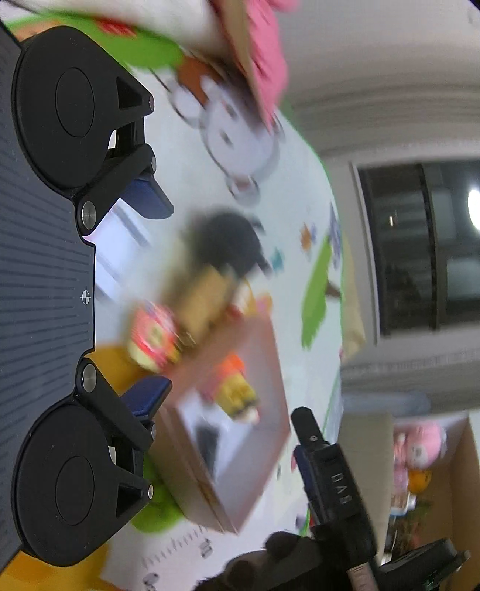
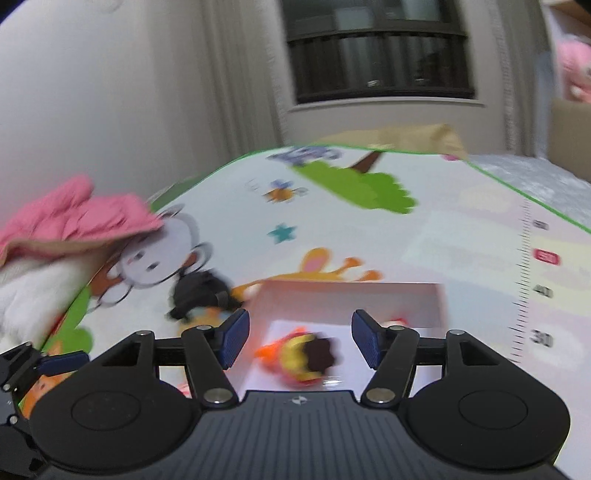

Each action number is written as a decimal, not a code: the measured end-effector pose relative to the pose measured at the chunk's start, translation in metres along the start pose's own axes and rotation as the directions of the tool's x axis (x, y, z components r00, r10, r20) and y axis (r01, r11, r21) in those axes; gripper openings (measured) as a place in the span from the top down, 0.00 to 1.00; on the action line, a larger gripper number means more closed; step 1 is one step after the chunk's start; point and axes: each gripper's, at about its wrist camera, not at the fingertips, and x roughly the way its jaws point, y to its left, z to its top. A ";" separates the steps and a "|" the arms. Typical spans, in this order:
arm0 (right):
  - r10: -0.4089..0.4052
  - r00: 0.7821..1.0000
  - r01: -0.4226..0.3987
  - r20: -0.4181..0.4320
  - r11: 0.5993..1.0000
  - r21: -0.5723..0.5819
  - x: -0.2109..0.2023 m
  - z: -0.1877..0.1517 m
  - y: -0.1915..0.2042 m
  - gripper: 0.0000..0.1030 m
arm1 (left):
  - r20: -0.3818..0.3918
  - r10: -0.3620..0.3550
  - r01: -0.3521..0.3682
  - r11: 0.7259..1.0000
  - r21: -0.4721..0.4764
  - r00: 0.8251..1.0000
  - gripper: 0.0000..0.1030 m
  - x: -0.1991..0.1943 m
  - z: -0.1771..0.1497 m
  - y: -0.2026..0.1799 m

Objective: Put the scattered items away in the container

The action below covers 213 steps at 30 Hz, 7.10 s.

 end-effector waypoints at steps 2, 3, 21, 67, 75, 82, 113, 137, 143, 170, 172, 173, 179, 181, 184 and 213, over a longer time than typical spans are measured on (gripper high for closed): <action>0.023 0.999 -0.024 -0.046 1.000 -0.018 0.015 0.008 0.022 0.40 | -0.017 0.021 -0.022 0.998 -0.060 1.000 0.06 -0.009 -0.012 0.018; 0.037 0.996 -0.038 -0.079 0.999 -0.020 0.026 0.014 0.033 0.40 | -0.027 0.025 -0.027 0.995 -0.092 0.999 0.06 -0.013 -0.019 0.027; -0.060 0.900 0.047 -0.431 0.998 -0.041 0.251 0.072 0.092 0.18 | 0.043 -0.073 0.082 0.965 -0.250 0.996 0.03 -0.047 -0.054 0.072; 0.170 0.915 -0.227 -0.367 0.967 -0.117 -0.047 -0.070 0.091 0.28 | -0.050 -0.056 0.041 0.965 -0.259 0.997 0.02 -0.046 -0.073 0.051; 0.037 0.964 -0.133 -0.264 0.925 -0.356 -0.097 -0.143 0.081 0.15 | -0.127 -0.071 0.048 0.984 -0.174 0.989 0.02 -0.061 -0.070 0.006; -0.226 0.974 0.207 0.033 0.813 -0.544 -0.132 -0.171 0.063 0.05 | -0.150 -0.100 0.081 0.989 -0.128 0.984 0.02 -0.065 -0.068 -0.029; 0.058 0.998 -0.055 0.019 0.991 -0.118 -0.129 -0.198 0.035 0.00 | -0.124 0.045 -0.057 0.994 -0.092 0.991 0.23 -0.052 -0.040 -0.007; 0.036 0.997 -0.048 -0.067 0.983 -0.178 -0.141 -0.166 0.032 0.13 | -0.094 -0.177 0.177 0.984 0.000 0.980 0.23 -0.101 -0.058 -0.060; 0.020 1.000 -0.022 -0.015 0.989 -0.144 -0.165 -0.147 0.004 0.13 | -0.046 -0.222 0.225 0.971 0.082 0.974 0.23 -0.089 -0.024 -0.090; 0.011 0.998 -0.014 0.055 0.998 0.068 -0.010 0.027 -0.077 0.04 | 0.048 -0.179 0.174 0.981 0.082 0.983 0.06 0.062 0.066 -0.058; 0.019 0.999 -0.020 0.027 0.999 0.025 0.001 0.037 -0.058 0.04 | 0.031 -0.142 0.141 0.989 0.037 0.989 0.05 0.053 0.053 -0.040; 0.023 1.000 -0.023 0.009 1.000 -0.007 0.008 0.042 -0.046 0.05 | 0.025 -0.125 0.124 0.992 0.017 0.992 0.05 0.047 0.046 -0.031; 0.030 0.976 -0.065 -0.215 0.986 -0.155 0.077 0.068 0.031 0.38 | -0.035 -0.079 0.074 0.990 -0.122 0.996 0.05 0.016 0.008 0.022; 0.023 0.948 -0.080 -0.318 0.982 -0.168 0.107 0.072 0.051 0.48 | -0.042 -0.087 0.081 0.987 -0.138 0.995 0.04 0.003 -0.005 0.035; -0.044 0.915 -0.044 -0.401 0.977 -0.208 0.154 0.078 0.065 0.49 | -0.035 -0.096 0.088 0.981 -0.175 0.995 0.04 -0.003 -0.022 0.050; 0.176 0.855 -0.307 -0.487 0.930 -0.203 0.032 -0.001 0.100 0.76 | -0.077 -0.077 0.059 0.975 -0.215 0.994 0.03 -0.005 -0.037 0.050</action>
